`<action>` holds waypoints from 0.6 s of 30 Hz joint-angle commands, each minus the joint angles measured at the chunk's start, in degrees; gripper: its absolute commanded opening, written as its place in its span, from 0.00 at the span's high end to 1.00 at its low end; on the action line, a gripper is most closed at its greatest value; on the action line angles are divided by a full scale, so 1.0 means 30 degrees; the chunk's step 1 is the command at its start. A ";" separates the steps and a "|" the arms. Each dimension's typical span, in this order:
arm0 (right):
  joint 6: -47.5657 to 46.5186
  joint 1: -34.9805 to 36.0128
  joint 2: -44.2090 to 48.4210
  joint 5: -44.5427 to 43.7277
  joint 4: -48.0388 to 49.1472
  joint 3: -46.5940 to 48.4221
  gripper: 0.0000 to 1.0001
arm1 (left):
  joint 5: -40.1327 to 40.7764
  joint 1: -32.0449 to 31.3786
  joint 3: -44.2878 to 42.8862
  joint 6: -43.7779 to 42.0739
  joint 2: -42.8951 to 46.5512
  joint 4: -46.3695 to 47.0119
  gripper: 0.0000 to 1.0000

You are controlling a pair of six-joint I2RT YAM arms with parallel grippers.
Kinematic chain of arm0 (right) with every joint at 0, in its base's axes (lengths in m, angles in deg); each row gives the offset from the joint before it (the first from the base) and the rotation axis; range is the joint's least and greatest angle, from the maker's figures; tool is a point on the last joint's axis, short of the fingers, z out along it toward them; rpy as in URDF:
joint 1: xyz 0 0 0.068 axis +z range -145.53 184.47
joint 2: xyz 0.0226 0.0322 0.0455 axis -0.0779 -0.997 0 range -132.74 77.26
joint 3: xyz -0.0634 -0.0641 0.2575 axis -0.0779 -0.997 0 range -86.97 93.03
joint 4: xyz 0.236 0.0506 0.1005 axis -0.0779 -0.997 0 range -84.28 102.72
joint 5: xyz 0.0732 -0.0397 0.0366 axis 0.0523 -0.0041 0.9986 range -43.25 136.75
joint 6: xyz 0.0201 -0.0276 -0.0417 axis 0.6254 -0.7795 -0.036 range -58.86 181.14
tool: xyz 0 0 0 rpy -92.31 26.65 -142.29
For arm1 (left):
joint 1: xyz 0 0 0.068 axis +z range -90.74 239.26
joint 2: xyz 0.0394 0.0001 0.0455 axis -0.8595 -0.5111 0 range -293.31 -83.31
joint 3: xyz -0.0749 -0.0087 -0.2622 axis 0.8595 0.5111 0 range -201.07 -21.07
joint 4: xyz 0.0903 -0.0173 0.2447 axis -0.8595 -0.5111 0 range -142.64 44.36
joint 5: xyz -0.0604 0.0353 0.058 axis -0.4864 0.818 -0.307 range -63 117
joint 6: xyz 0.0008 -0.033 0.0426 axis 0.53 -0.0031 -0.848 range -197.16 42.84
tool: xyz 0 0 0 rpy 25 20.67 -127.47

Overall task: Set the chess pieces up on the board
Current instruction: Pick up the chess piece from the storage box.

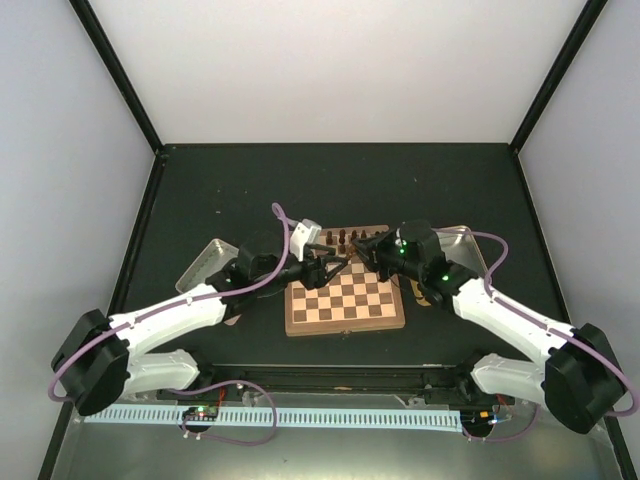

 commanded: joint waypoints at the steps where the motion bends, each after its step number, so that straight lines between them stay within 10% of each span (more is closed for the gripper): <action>1: 0.0815 0.0464 -0.0358 -0.0361 0.0534 0.0691 0.88 | 0.0385 -0.0477 -0.0391 -0.0956 -0.0606 0.1264 0.46; 18: 0.0939 0.0885 -0.0515 -0.0325 0.0849 0.0802 0.88 | 0.2004 -0.0787 -0.0429 -0.1264 -0.1172 0.1143 0.76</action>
